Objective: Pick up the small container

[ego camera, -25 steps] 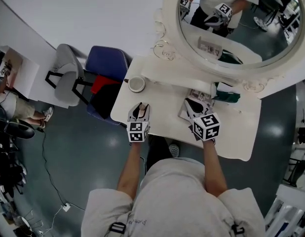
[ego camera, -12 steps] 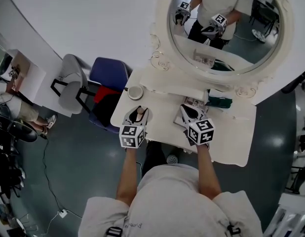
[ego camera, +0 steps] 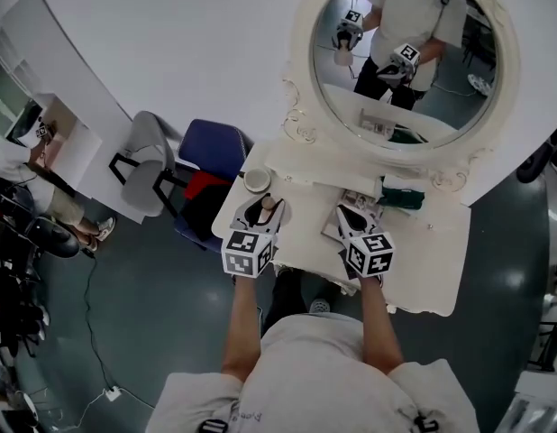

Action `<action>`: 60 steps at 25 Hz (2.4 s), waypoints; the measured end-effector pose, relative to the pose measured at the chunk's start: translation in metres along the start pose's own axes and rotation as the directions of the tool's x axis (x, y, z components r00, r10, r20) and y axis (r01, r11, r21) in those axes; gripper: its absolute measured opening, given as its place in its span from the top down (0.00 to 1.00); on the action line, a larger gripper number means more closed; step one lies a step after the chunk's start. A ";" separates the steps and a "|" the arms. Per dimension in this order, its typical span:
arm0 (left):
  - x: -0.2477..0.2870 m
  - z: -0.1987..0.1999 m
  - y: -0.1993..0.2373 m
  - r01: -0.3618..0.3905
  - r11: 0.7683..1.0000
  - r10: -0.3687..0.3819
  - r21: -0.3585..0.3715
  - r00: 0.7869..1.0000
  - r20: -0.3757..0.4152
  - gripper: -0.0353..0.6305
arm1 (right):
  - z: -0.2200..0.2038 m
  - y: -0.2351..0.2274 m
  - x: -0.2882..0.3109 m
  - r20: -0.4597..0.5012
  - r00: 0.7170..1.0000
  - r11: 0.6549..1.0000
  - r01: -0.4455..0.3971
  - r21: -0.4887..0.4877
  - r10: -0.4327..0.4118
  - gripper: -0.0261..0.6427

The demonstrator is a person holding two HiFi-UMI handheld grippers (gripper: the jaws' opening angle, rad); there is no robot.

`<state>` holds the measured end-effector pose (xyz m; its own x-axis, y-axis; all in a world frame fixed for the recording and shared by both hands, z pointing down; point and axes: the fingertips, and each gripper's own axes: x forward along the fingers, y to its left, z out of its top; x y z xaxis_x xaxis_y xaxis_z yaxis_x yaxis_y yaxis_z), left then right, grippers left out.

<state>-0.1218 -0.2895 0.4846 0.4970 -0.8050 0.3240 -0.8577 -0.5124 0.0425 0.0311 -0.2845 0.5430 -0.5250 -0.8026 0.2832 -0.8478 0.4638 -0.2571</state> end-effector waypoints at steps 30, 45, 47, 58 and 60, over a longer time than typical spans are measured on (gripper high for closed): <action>-0.046 -0.029 -0.029 0.010 0.999 -0.008 -0.042 0.999 0.037 0.72 | -0.017 0.021 -0.014 -0.009 0.999 0.999 -0.041 0.002 0.041 0.95; -0.039 -0.038 -0.018 -0.019 0.998 0.020 -0.055 1.000 0.016 0.72 | -0.024 0.016 -0.005 -0.048 0.998 0.999 -0.037 -0.026 0.036 0.95; -0.037 -0.039 -0.018 -0.018 0.998 0.019 -0.059 1.000 0.014 0.72 | -0.025 0.013 -0.006 -0.057 0.998 0.998 -0.023 -0.051 0.020 0.95; -0.030 -0.046 -0.017 -0.031 0.999 0.030 -0.036 0.999 -0.023 0.72 | -0.019 0.006 -0.008 -0.050 0.999 0.995 0.009 -0.099 -0.014 0.95; -0.030 -0.047 -0.017 -0.029 0.999 0.028 -0.035 0.999 -0.023 0.72 | -0.020 0.007 -0.007 -0.051 0.999 0.995 0.006 -0.098 -0.012 0.95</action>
<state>-0.1280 -0.2424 0.5181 0.4695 -0.8119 0.3471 -0.8758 -0.4780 0.0664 0.0272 -0.2676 0.5574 -0.5183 -0.7876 0.3333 -0.8545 0.4932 -0.1633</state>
